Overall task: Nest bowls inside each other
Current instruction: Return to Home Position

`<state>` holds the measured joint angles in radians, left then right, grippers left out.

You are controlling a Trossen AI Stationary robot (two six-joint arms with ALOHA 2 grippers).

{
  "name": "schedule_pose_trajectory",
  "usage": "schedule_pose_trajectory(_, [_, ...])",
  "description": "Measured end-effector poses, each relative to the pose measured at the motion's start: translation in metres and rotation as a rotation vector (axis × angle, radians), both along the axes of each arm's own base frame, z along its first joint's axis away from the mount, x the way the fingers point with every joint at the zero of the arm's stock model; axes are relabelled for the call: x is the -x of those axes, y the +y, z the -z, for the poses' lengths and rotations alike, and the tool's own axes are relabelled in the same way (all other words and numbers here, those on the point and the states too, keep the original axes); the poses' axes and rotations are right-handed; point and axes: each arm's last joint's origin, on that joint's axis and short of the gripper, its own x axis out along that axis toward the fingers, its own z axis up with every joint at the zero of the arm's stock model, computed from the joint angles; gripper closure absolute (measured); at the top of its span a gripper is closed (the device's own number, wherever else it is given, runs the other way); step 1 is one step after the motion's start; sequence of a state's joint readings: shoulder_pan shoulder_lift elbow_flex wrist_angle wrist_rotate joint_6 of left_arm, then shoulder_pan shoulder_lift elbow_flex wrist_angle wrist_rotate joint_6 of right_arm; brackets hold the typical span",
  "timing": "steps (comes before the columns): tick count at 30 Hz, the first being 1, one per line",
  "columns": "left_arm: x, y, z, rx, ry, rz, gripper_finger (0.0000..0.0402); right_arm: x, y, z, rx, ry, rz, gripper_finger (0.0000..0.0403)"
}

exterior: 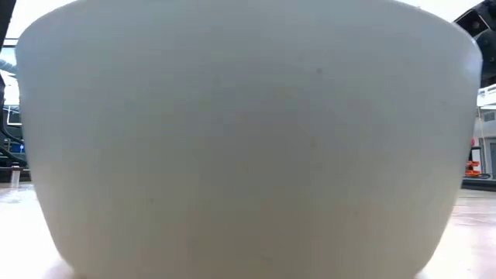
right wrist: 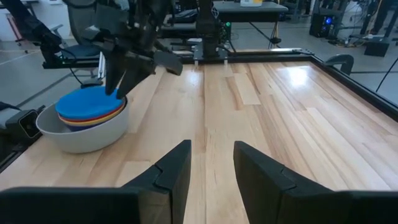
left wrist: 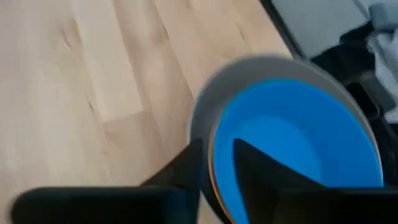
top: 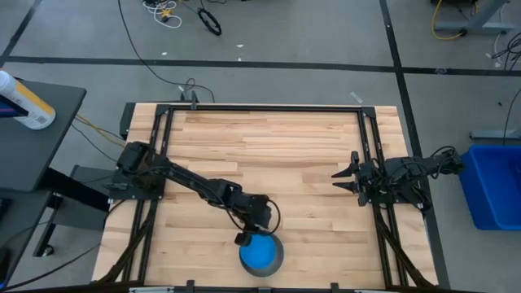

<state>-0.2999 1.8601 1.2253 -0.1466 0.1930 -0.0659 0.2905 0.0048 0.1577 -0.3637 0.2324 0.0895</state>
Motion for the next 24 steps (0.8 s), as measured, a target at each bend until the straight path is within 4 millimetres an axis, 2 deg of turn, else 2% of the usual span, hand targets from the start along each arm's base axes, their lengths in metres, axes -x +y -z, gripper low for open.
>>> schedule_pose_trajectory(7, [0.003,0.001,-0.017,-0.008,-0.049,0.02,0.018,0.0,0.0,0.001,0.002,0.007,-0.001,0.0273])
schedule_pose_trajectory(11, [0.01,0.005,-0.035,-0.065,-0.102,0.033,0.0135,0.0,0.0,0.001,0.003,0.013,-0.001,0.0274])
schedule_pose_trajectory(14, [0.021,0.014,-0.056,-0.146,-0.155,0.034,0.0125,0.0,0.0,0.001,0.004,0.012,0.003,0.0272])
schedule_pose_trajectory(18, [0.04,0.03,-0.09,-0.24,-0.226,0.01,0.0132,0.0,-0.001,0.0,0.012,0.001,0.033,0.0274])
schedule_pose_trajectory(24, [0.071,0.053,-0.139,-0.187,-0.349,0.011,0.0158,0.0,-0.001,-0.001,0.015,-0.012,0.039,0.0273])
